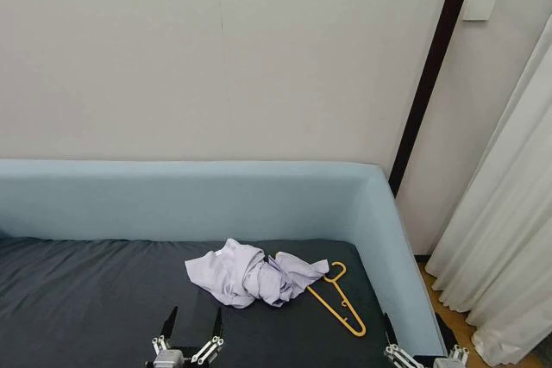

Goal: Pick up the clothes from the sofa and hang them on the clothes hanger.

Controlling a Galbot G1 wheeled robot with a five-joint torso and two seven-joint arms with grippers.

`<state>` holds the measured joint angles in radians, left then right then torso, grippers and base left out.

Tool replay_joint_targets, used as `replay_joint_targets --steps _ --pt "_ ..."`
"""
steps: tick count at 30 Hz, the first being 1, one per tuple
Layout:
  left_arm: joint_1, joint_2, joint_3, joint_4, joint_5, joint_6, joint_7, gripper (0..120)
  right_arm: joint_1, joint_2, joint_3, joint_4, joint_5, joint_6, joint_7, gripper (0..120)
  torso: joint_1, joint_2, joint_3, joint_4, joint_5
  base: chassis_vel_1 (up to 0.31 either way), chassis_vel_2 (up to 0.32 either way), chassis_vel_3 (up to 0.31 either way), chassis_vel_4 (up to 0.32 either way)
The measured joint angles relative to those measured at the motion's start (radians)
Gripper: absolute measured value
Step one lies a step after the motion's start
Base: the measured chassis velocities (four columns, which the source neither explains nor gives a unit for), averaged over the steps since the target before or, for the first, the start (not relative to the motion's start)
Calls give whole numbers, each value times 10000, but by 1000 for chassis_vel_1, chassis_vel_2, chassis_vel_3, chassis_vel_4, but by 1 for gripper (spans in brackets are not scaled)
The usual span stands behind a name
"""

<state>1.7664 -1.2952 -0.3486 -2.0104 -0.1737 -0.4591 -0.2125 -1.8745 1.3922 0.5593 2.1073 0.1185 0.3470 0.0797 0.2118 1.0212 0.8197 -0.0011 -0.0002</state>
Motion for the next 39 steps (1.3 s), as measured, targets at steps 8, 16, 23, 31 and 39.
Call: replay_joint_targets --steps 8,16,23,31,39 --pt "-41 174 43 241 -165 65 37 100 183 -401 -102 -265 358 -397 109 100 0 0 0 0 0 0 0 0 0" --pt "-51 111 100 654 -43 57 128 100 451 -1600 -460 -22 1679 -1591 269 100 0 0 0 -3 0 0 0 0 0" --pt "-348 393 408 1405 -92 34 188 100 1208 -3633 -682 -72 3271 -3335 532 100 0 0 0 -13 -1 0 0 0 0" --pt "-22 83 190 1652 -29 -94 196 100 5555 -5610 -3496 -1633 6453 -5596 1166 100 1 -1 2 1 5 0 0 0 0" --pt "122 -164 24 1679 52 -131 173 100 10149 -4699 -6921 -4363 8378 -6424 1841 100 1 -2 3 1 3 0 0 0 0"
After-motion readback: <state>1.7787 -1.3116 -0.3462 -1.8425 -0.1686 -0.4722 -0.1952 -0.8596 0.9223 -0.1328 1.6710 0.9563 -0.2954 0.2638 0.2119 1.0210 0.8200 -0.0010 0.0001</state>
